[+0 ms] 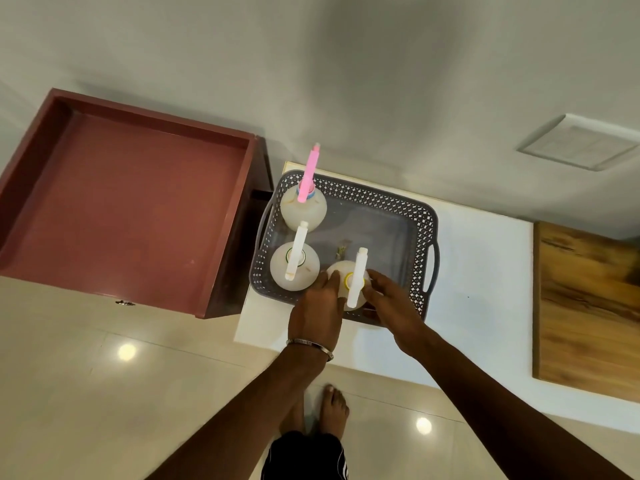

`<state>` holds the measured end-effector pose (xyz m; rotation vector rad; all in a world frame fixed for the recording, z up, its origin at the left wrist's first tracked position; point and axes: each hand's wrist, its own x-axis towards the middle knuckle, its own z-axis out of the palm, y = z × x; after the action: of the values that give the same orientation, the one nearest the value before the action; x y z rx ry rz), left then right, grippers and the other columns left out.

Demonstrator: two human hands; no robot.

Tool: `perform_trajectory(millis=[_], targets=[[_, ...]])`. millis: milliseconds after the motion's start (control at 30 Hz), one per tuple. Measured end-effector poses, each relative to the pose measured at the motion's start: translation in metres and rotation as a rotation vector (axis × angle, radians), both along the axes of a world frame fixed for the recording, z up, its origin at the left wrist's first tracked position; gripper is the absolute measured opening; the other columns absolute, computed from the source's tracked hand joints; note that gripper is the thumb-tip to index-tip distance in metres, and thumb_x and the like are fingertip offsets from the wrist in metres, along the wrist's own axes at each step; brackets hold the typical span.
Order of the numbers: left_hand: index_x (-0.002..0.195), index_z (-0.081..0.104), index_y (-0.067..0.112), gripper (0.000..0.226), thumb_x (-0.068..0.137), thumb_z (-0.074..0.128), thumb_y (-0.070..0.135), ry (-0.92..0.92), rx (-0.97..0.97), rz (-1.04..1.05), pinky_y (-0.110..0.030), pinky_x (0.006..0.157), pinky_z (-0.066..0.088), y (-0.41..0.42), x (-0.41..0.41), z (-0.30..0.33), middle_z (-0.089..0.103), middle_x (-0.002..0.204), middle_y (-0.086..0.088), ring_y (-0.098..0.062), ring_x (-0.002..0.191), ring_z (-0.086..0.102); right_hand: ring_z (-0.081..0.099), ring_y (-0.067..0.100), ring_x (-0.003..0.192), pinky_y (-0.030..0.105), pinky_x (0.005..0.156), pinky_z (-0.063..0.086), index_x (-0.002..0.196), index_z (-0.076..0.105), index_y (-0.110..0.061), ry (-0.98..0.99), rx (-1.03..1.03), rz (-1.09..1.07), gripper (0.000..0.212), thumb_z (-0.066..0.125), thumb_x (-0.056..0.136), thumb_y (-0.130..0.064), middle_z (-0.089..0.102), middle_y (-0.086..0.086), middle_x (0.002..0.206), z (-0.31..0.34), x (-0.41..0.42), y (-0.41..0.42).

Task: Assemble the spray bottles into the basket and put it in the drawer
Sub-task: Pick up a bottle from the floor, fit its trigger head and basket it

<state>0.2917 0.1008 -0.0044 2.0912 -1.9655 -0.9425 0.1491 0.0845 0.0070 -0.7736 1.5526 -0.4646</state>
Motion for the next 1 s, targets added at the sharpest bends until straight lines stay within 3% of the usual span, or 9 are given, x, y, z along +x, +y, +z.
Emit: perform_trajectory(millis=[100, 300, 433, 567, 700, 833, 1000], targets=[[0.146, 0.034, 0.019, 0.047, 0.101, 0.04, 0.026, -0.039, 0.005, -0.009, -0.037, 0.098, 0.049, -0.001, -0.001, -0.002, 0.044, 0.148, -0.003, -0.025, 0.125, 0.053, 0.068, 0.026, 0.105, 0.024, 0.071, 0.059, 0.129, 0.059, -0.029, 0.024, -0.006, 0.015, 0.028, 0.049, 0.103, -0.026, 0.068, 0.007, 0.12, -0.003, 0.001, 0.0], [0.147, 0.031, 0.019, 0.047, 0.101, 0.039, 0.023, -0.089, 0.01, -0.028, -0.039, 0.093, 0.053, -0.001, -0.002, -0.003, 0.042, 0.149, -0.003, -0.027, 0.122, 0.056, 0.064, 0.026, 0.112, 0.04, 0.093, 0.057, 0.148, 0.043, -0.025, 0.084, 0.012, 0.032, 0.046, 0.047, 0.103, -0.032, 0.06, 0.006, 0.133, -0.008, 0.002, 0.0], [0.147, 0.03, 0.015, 0.048, 0.1, 0.041, 0.021, -0.078, 0.01, -0.02, -0.039, 0.098, 0.051, 0.0, -0.004, -0.001, 0.04, 0.151, -0.006, -0.028, 0.125, 0.054, 0.062, 0.025, 0.117, 0.033, 0.091, 0.056, 0.146, 0.044, -0.022, 0.103, 0.006, 0.076, 0.044, 0.046, 0.104, -0.033, 0.059, 0.007, 0.136, -0.006, 0.001, 0.0], [0.147, 0.031, 0.013, 0.051, 0.099, 0.044, 0.025, -0.067, -0.016, 0.011, -0.035, 0.1, 0.048, 0.004, -0.004, 0.004, 0.04, 0.151, -0.007, -0.026, 0.129, 0.051, 0.053, 0.023, 0.126, 0.038, 0.1, 0.05, 0.149, 0.039, -0.016, 0.187, -0.013, 0.101, 0.051, 0.047, 0.102, -0.036, 0.052, 0.009, 0.144, -0.002, -0.001, 0.003], [0.147, 0.031, 0.012, 0.057, 0.099, 0.045, 0.038, -0.043, -0.057, 0.057, -0.035, 0.102, 0.047, 0.013, -0.004, 0.016, 0.038, 0.153, -0.008, -0.026, 0.131, 0.05, 0.05, 0.018, 0.123, 0.029, 0.092, 0.044, 0.147, 0.039, -0.019, 0.268, -0.098, 0.109, 0.049, 0.049, 0.102, -0.036, 0.048, 0.006, 0.146, 0.006, -0.004, 0.016], [0.151, 0.024, 0.016, 0.063, 0.097, 0.042, 0.044, -0.013, -0.095, 0.109, -0.032, 0.101, 0.047, 0.034, 0.002, 0.03, 0.027, 0.159, -0.003, -0.022, 0.132, 0.048, 0.055, 0.019, 0.119, 0.033, 0.096, 0.047, 0.138, 0.05, -0.015, 0.391, -0.245, 0.095, 0.042, 0.055, 0.099, -0.029, 0.057, 0.005, 0.136, 0.02, -0.005, 0.034], [0.148, 0.032, 0.016, 0.063, 0.094, 0.05, 0.042, 0.022, -0.23, 0.214, -0.03, 0.112, 0.038, 0.087, 0.009, 0.047, 0.035, 0.155, -0.002, -0.016, 0.142, 0.035, 0.062, 0.017, 0.09, 0.021, 0.07, 0.044, 0.103, 0.062, -0.014, 0.51, -0.489, 0.113, 0.015, 0.064, 0.092, -0.024, 0.065, 0.0, 0.098, 0.044, 0.001, 0.077]])
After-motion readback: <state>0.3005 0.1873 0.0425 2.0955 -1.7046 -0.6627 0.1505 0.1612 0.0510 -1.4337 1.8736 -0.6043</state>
